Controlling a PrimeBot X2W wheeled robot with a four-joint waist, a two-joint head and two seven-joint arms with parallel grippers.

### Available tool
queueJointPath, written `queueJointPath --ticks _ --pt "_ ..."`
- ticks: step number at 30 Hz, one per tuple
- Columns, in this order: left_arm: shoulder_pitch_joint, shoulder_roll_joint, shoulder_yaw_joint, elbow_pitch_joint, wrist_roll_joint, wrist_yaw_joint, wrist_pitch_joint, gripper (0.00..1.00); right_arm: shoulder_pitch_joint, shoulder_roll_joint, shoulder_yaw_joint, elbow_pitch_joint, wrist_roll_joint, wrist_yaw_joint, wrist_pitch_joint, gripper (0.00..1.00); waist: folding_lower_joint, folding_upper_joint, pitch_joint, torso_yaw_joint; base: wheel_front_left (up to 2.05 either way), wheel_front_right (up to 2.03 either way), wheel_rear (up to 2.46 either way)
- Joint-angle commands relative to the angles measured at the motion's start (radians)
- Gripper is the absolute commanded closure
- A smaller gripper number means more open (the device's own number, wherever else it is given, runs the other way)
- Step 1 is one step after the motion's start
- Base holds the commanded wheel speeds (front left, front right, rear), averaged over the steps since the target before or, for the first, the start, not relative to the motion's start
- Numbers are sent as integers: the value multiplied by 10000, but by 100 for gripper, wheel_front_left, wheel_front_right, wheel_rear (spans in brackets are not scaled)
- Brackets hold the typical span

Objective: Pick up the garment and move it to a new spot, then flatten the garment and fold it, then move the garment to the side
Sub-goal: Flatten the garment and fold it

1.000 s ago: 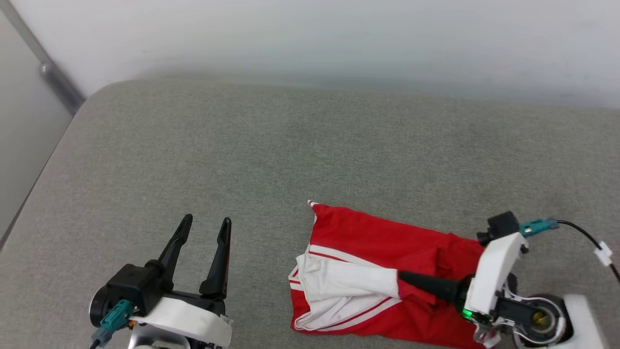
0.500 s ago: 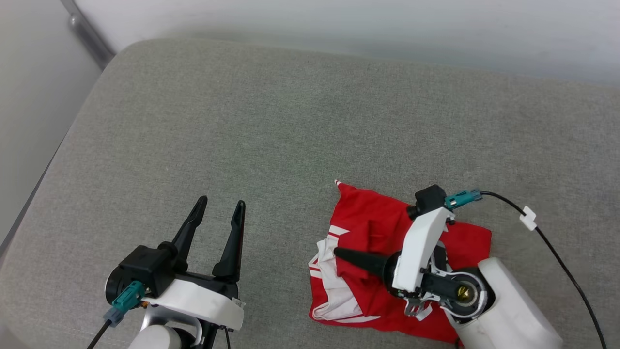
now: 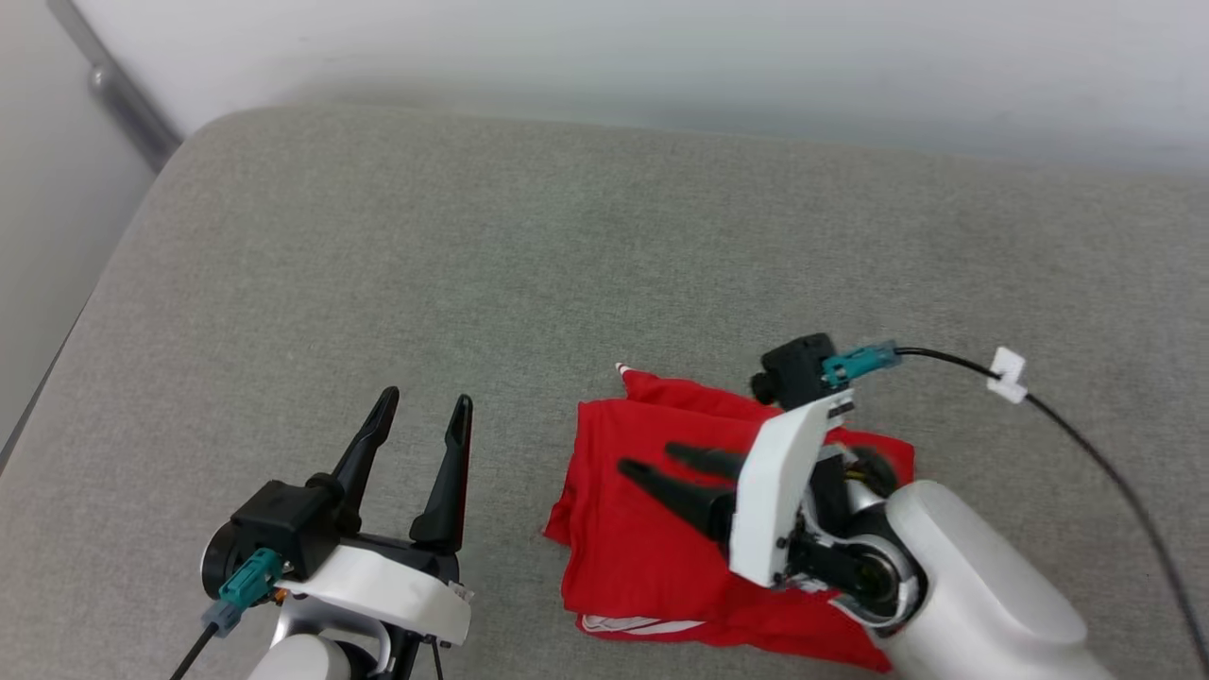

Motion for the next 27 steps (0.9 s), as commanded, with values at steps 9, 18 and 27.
queueJointPath --ticks 9,18,27 --pt "443 186 187 -159 33 308 -38 0 580 -1054 -2030 375 -4243 -4 -3407 0 -1 0 -508 -777 0 0 0" --pt "775 416 558 -203 47 523 -66 0 2248 -761 -5626 -901 -6685 -4 -5342 0 -1 0 -757 -1480 0 0 0" --pt "1261 496 890 -293 235 692 -88 0 3945 64 -6423 -3445 -7798 -4 -5313 0 -1 0 -1145 -1816 0 0 0"
